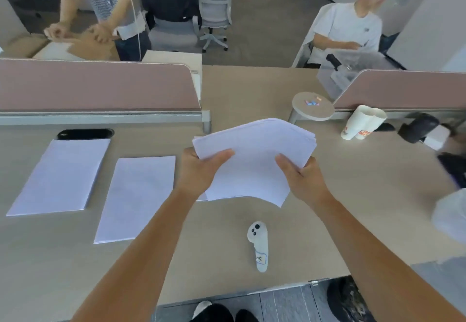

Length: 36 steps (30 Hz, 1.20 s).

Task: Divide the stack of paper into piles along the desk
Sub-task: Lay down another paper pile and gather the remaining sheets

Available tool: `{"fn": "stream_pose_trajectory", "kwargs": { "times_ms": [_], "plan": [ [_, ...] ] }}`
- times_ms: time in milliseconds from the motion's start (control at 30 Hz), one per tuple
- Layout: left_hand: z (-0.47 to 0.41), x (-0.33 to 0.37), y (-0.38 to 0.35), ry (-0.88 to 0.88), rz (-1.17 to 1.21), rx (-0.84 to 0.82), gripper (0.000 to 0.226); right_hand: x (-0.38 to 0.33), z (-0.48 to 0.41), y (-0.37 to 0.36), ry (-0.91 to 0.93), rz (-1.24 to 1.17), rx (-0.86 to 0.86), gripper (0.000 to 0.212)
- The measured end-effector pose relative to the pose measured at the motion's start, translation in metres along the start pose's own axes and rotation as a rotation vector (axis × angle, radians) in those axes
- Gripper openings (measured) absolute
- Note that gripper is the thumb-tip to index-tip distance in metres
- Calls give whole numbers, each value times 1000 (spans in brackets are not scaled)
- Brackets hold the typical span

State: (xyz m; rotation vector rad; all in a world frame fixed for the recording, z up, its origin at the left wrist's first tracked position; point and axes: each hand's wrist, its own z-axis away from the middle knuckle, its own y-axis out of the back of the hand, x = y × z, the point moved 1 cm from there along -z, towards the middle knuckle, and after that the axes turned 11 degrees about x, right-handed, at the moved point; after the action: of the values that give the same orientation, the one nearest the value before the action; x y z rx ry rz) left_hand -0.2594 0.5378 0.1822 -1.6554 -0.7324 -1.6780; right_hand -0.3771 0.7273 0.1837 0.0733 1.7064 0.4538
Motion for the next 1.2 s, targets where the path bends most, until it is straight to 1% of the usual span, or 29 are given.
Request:
{"fn": "stream_pose_trajectory", "kwargs": {
  "times_ms": [67, 100, 167, 200, 267, 300, 367, 467, 533, 600, 700, 833, 900, 967, 1033, 1100, 1200],
  "plan": [
    [1, -4, -20, 31, -5, 17, 11, 4, -1, 20, 24, 111, -46, 35],
    [0, -7, -34, 55, -1, -3, 10, 9, -6, 31, 16, 116, -35, 36],
    [1, -16, -68, 81, 2, -64, 8, 19, -18, 58, -17, 67, 32, 13],
    [3, -18, -86, 82, -1, -86, 8, 28, -25, 72, -47, 17, 69, 13],
    [5, -22, -120, 84, -3, -103, 14, 45, -39, 93, -96, -68, 91, 26],
    [4, -25, -135, 84, -8, -106, 14, 54, -47, 101, -107, -95, 98, 29],
    [3, -32, -164, 90, -17, -96, 12, 74, -65, 116, -114, -145, 103, 30],
    [-4, -54, -200, 109, -32, -44, 14, 107, -98, 134, -136, -177, 65, 34],
    [-10, -73, -219, 137, -84, -1, 16, 135, -119, 141, -166, -179, 17, 31],
    [-13, -98, -236, 175, -165, 7, 15, 162, -134, 145, -210, -167, -31, 27],
    [-15, -128, -253, 256, -221, 82, 14, 194, -148, 146, -258, -127, -77, 29],
    [-16, -135, -261, 246, -209, 144, 20, 199, -162, 145, -235, -154, -129, 43],
    [-19, -133, -258, 198, -189, 126, 25, 197, -170, 147, -208, -191, -138, 45],
    [-24, -133, -254, 152, -202, 62, 30, 198, -176, 147, -183, -168, -158, 44],
    [-30, -139, -250, 175, -233, 5, 30, 206, -177, 145, -206, -150, -184, 34],
    [-36, -146, -250, 224, -273, -20, 28, 214, -178, 144, -249, -156, -190, 33],
    [-39, -149, -255, 232, -253, -40, 35, 221, -180, 142, -310, -187, -152, 31]
  ]
}}
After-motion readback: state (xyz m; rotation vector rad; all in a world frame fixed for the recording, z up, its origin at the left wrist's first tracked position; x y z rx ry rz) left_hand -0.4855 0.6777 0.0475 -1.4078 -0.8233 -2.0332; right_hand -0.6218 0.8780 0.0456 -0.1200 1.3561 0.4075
